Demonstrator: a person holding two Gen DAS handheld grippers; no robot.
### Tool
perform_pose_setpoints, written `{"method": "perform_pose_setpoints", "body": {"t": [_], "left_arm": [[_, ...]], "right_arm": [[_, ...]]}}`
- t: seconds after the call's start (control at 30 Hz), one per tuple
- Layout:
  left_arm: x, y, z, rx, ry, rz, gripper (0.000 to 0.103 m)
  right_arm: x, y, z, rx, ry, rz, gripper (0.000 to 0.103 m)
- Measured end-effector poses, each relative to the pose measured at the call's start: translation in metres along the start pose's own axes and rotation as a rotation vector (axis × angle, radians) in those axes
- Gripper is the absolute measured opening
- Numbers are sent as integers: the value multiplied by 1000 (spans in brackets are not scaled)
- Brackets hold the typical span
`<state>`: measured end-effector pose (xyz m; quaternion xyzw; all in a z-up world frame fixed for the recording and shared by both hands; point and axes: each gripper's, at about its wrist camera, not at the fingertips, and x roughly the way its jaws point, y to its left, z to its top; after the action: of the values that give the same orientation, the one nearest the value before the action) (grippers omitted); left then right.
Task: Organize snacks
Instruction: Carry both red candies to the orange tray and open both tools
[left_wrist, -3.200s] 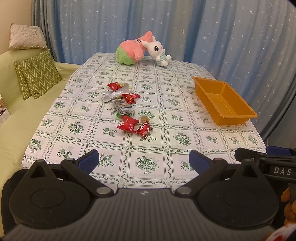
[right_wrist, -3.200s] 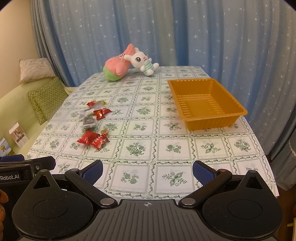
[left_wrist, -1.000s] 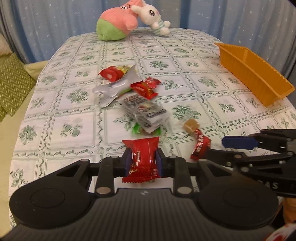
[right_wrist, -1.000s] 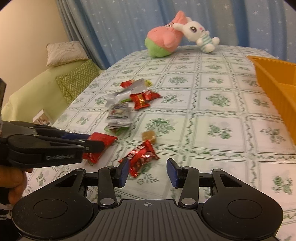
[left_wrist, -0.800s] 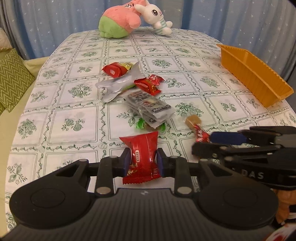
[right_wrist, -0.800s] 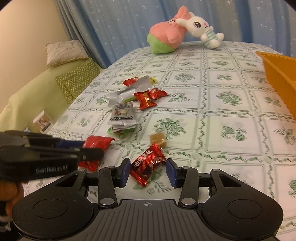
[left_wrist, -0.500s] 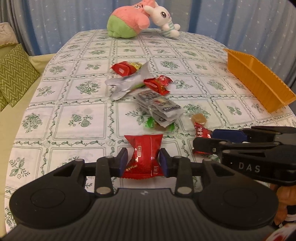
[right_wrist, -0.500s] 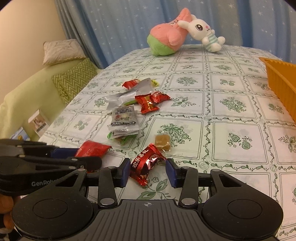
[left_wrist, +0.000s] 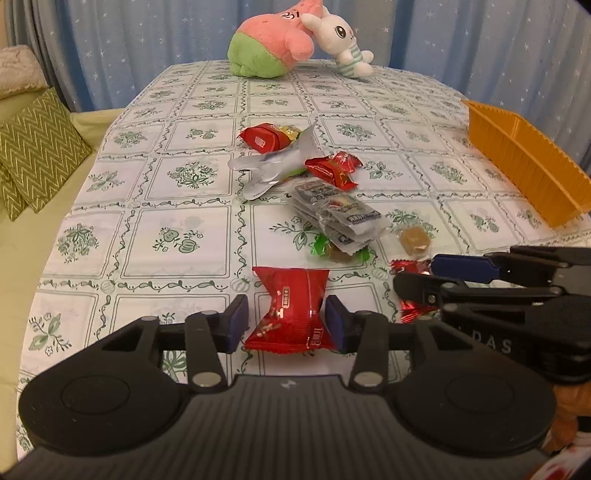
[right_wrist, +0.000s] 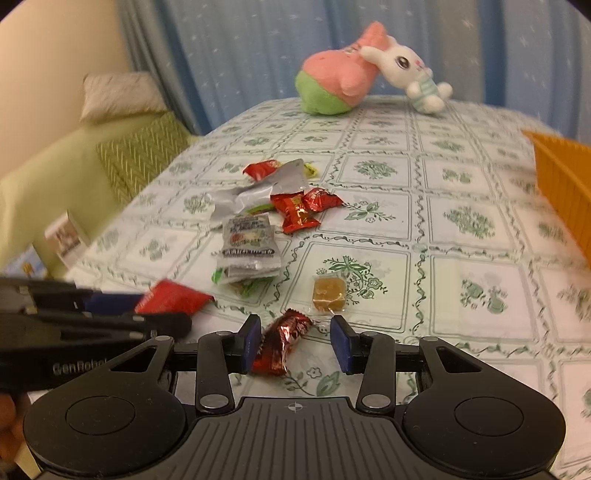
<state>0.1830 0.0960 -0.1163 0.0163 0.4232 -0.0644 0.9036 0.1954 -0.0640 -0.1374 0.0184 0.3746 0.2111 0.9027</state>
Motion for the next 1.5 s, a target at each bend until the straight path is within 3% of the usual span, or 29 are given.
{"method": "perform_pose_setpoints", "body": {"t": [0.07, 0.13, 0.2, 0.23, 0.37, 0.6, 0.8, 1.07, 1.23, 1.5], "left_arm": [[1, -3, 0, 23, -5, 8, 44], [2, -7, 1, 40, -12, 18, 43], [2, -10, 1, 56, -13, 23, 38], [2, -12, 1, 65, -11, 23, 28], [-3, -23, 1, 100, -16, 19, 23], [-23, -48, 14, 125, -64, -1, 23], [-34, -90, 40, 139, -107, -64, 23], [-35, -180, 83, 181, -177, -209, 23], [-24, -235, 108, 227, -196, -282, 23], [13, -292, 138, 290, -175, -318, 23]], "right_arm": [[-1, 3, -2, -22, 0, -3, 22], [-3, 5, -3, -38, -6, -11, 19], [-5, 3, -5, -33, -10, -15, 18], [-6, 2, -5, -33, -13, -19, 18], [-15, -1, -5, -32, -23, -25, 18], [-55, -20, 3, 0, -105, -49, 18], [-102, -68, 22, 92, -196, -141, 18], [-168, -168, 35, 232, -303, -307, 18], [-188, -219, 31, 279, -347, -378, 18], [-189, -273, 19, 381, -350, -377, 18]]}}
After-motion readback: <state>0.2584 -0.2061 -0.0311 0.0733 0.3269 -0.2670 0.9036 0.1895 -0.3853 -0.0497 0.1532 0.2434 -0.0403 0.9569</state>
